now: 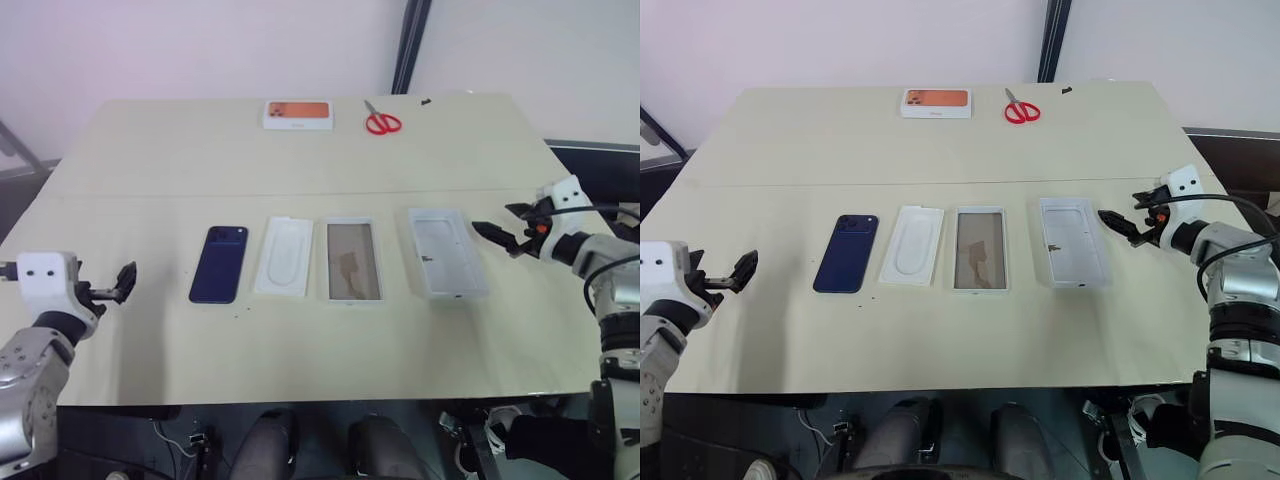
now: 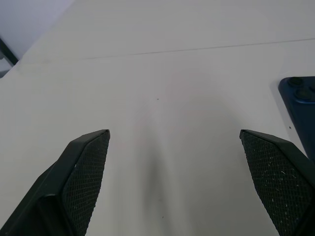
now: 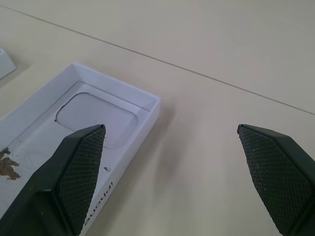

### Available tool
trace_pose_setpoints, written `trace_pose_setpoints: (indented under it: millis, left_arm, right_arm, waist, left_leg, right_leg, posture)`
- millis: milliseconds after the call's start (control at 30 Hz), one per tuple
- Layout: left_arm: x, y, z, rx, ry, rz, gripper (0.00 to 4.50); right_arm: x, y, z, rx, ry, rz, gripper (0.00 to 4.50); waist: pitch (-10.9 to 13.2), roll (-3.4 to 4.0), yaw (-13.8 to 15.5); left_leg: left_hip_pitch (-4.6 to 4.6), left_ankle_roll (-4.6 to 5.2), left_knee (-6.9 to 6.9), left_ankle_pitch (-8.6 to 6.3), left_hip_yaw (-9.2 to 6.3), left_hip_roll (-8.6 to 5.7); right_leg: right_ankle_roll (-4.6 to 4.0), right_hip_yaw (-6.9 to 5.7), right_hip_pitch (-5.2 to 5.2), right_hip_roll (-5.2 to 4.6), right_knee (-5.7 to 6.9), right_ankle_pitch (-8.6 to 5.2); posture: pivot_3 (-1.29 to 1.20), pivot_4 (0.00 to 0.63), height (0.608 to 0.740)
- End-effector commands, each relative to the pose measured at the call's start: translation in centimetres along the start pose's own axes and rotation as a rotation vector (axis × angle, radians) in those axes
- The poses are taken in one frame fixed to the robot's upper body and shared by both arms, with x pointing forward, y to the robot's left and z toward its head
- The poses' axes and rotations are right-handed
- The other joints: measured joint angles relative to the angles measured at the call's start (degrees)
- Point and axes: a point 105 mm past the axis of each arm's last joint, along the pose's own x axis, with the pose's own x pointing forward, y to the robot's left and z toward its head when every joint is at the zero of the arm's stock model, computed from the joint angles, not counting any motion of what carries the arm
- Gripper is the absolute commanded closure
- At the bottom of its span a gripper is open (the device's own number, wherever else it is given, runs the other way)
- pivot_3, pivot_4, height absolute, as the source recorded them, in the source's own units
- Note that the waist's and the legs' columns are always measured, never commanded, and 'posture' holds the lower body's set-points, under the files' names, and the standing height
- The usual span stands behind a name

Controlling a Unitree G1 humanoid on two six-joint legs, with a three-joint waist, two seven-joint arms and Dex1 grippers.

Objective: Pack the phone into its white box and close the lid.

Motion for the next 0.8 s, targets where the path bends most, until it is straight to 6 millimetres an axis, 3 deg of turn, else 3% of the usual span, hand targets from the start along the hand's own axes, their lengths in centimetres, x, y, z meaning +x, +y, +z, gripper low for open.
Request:
trace_pose_setpoints:
  millis: [33, 367, 533, 733, 800]
  left_arm:
    - [0.0, 0.1, 0.9, 0.017, -0.032, -0.001, 0.05]
    - [0.6, -0.6, 1.3, 0.025, -0.038, -0.034, 0.05]
    - [0.8, -0.9, 2.5, -0.009, -0.083, -0.049, 0.05]
    - [1.9, -4.4, 3.7, -0.043, -0.079, -0.221, 0.05]
    - [2.3, -6.6, 4.7, -0.067, -0.083, -0.304, 0.05]
  right_arm:
    - [-0.9, -0.6, 1.7, -0.029, -0.056, -0.021, 0.0]
    - [-1.2, 0.1, 1.8, -0.032, -0.059, -0.007, 0.0]
    - [-0.8, 1.1, 2.4, -0.05, -0.062, 0.032, 0.0]
    - [-0.1, 3.7, 4.4, -0.098, -0.108, 0.114, 0.0]
    - [0.2, 5.2, 4.6, -0.123, -0.115, 0.159, 0.0]
  waist:
    - [0.0, 0.0, 0.02]
    - [0.0, 0.0, 0.01]
    - [0.0, 0.0, 0.05]
    - [0.0, 0.0, 0.06]
    - [0.0, 0.0, 0.15]
  left_leg:
    - [0.0, 0.0, 0.0, 0.0, 0.0, 0.0]
    - [0.0, 0.08, 0.0, -0.04, 0.0, 0.0]
    - [0.0, 0.08, 0.0, -0.05, 0.0, 0.0]
    - [0.0, 0.08, -0.01, -0.05, 0.0, 0.0]
    - [-0.01, 0.08, 0.0, -0.05, -0.01, 0.0]
  right_leg:
    - [0.0, 0.0, 0.0, 0.0, 0.0, 0.0]
    - [0.0, 0.01, -0.01, 0.0, 0.0, 0.0]
    - [0.0, 0.01, -0.01, 0.0, 0.0, 0.0]
    - [0.0, 0.01, -0.02, 0.0, 0.0, 0.0]
    - [0.0, 0.01, -0.02, 0.0, 0.0, 0.0]
  posture:
    - [0.0, 0.15, 0.74]
    - [0.0, 0.15, 0.74]
    - [0.0, 0.15, 0.74]
    - [0.0, 0.15, 0.74]
    - [0.0, 0.15, 0.74]
